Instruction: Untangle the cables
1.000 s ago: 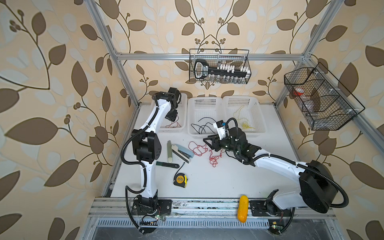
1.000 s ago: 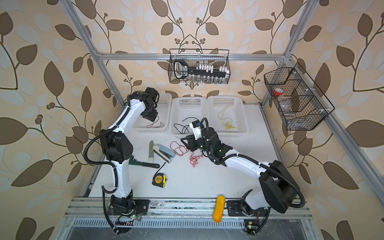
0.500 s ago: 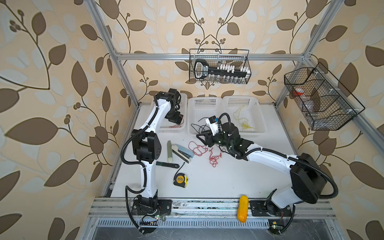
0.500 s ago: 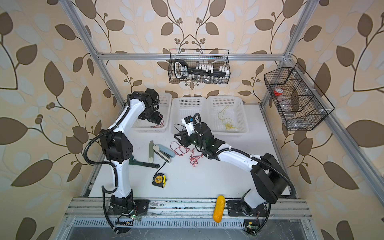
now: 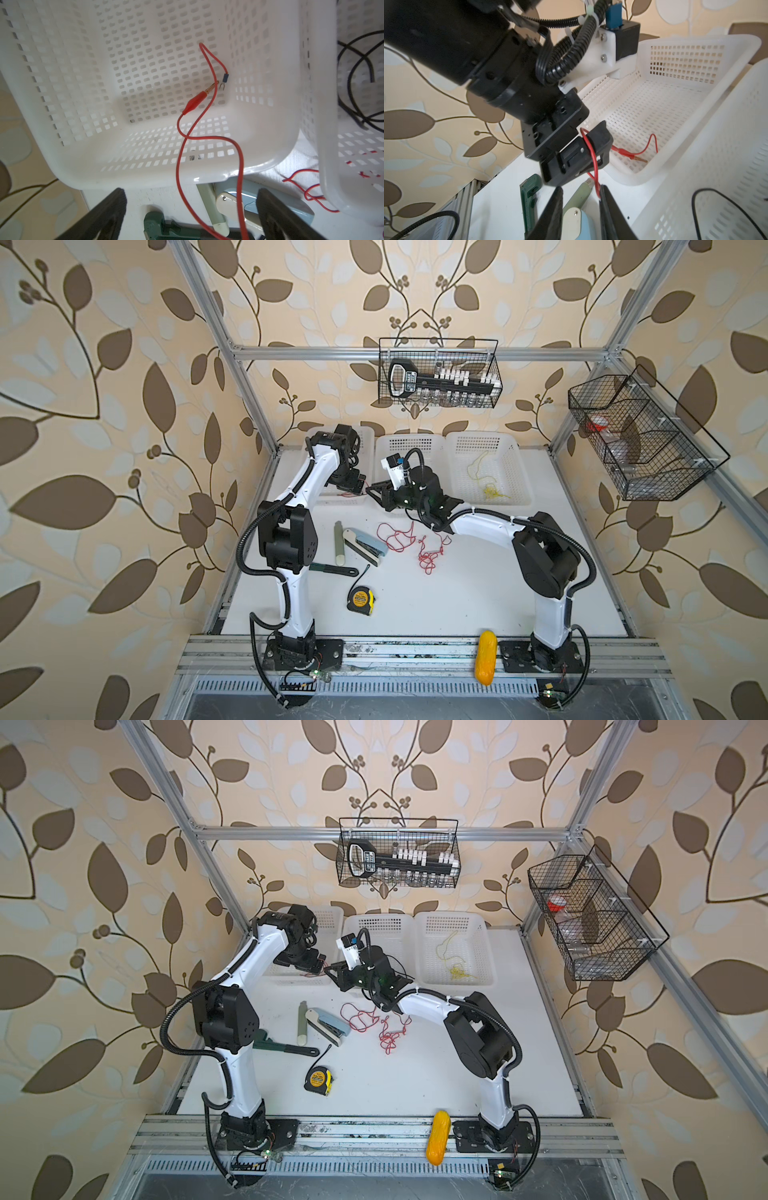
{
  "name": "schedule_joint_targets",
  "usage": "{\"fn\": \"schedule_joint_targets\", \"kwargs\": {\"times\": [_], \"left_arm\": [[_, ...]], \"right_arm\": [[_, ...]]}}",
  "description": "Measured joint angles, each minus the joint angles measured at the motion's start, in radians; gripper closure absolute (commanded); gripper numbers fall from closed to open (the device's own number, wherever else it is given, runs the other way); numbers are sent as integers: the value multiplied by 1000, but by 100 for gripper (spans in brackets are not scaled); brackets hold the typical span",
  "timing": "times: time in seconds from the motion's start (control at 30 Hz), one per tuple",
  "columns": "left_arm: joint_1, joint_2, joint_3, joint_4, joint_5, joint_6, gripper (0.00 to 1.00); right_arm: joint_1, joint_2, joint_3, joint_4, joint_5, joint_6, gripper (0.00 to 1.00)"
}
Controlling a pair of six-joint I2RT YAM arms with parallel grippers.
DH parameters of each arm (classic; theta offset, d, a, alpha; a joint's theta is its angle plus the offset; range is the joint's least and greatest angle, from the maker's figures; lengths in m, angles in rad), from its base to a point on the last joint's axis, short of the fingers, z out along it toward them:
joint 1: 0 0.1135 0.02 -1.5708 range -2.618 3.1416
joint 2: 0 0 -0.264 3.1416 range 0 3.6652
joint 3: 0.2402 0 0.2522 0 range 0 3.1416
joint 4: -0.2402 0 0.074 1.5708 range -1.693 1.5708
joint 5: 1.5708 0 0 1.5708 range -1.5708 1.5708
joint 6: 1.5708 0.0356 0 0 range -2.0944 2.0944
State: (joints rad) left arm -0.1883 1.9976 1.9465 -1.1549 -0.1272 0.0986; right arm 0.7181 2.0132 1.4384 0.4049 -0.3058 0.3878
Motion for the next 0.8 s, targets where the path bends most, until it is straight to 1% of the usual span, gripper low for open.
{"fn": "schedule_joint_targets", "kwargs": {"times": [0.07,0.1,0.3,0.47,0.63,0.8], "left_arm": [[1,-8,0,10,-3,-1,1],[6,-10,0,12,-2,-2,1],[6,-13,0,19,9,-2,2],[7,-25,-32,31,14,2,2],[6,-48,-93,35,-16,6,2],[6,-75,-140,53,-23,6,1]], "right_arm": [[0,25,30,-4,-5,1,76],[-1,33,38,-4,-5,1,79],[1,44,43,3,-7,-3,100],[1,46,48,4,13,1,100],[-9,51,57,26,49,14,100],[-39,92,120,34,71,38,100]]}}
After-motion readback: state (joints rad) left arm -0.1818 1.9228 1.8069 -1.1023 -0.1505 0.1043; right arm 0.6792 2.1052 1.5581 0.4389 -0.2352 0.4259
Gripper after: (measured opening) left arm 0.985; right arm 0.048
